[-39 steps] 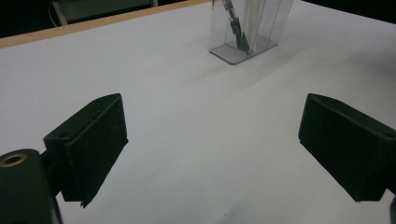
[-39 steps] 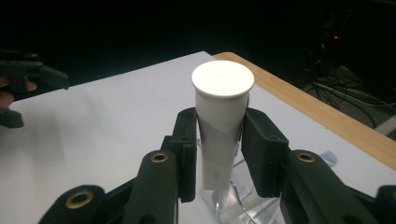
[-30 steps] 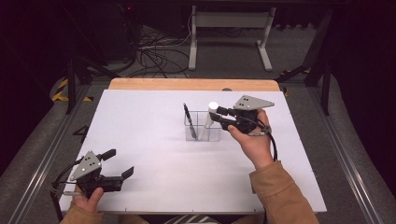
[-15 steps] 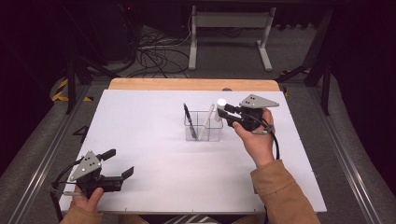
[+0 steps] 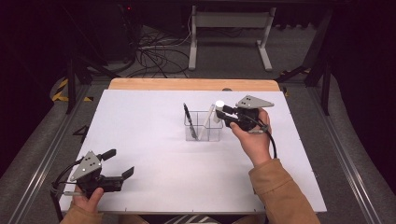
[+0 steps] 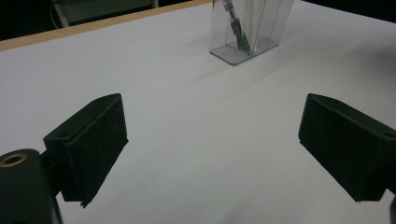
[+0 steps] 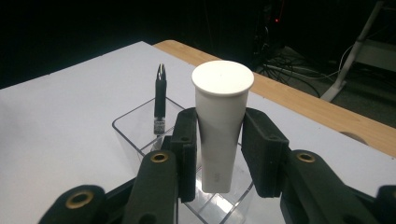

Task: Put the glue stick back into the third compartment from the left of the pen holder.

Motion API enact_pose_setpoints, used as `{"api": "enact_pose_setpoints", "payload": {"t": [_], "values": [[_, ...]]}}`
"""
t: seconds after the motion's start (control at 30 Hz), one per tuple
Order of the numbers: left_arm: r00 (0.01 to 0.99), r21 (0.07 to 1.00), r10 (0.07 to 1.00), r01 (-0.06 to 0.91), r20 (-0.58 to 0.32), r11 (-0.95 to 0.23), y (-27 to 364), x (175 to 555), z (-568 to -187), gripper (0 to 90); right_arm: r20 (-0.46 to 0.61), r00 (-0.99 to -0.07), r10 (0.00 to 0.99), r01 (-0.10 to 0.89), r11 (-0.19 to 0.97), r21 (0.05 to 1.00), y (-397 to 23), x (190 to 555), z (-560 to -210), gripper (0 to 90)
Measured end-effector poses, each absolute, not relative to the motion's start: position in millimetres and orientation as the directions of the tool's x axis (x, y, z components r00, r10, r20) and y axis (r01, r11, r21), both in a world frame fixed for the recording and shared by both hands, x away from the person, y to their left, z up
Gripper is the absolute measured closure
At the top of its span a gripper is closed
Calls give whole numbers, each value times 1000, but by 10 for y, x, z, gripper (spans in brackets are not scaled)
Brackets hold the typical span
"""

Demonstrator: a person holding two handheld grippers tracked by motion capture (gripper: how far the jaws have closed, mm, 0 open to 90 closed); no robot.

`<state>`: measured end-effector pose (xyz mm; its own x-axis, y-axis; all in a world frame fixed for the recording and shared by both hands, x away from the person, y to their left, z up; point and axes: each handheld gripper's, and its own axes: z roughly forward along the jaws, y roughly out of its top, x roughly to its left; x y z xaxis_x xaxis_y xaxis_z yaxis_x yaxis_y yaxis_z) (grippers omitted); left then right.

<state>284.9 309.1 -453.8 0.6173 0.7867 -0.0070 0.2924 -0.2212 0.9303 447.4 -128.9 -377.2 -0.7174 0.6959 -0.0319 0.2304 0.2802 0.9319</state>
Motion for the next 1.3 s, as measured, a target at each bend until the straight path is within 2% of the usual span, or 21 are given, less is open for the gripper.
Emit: {"api": "enact_pose_setpoints", "payload": {"t": [1.3], "values": [[620,929,785,294,-7,-223,3083,2860,-4546,87,-14,-725,689,315,350,882,-1195,4549,-4097,672]]}}
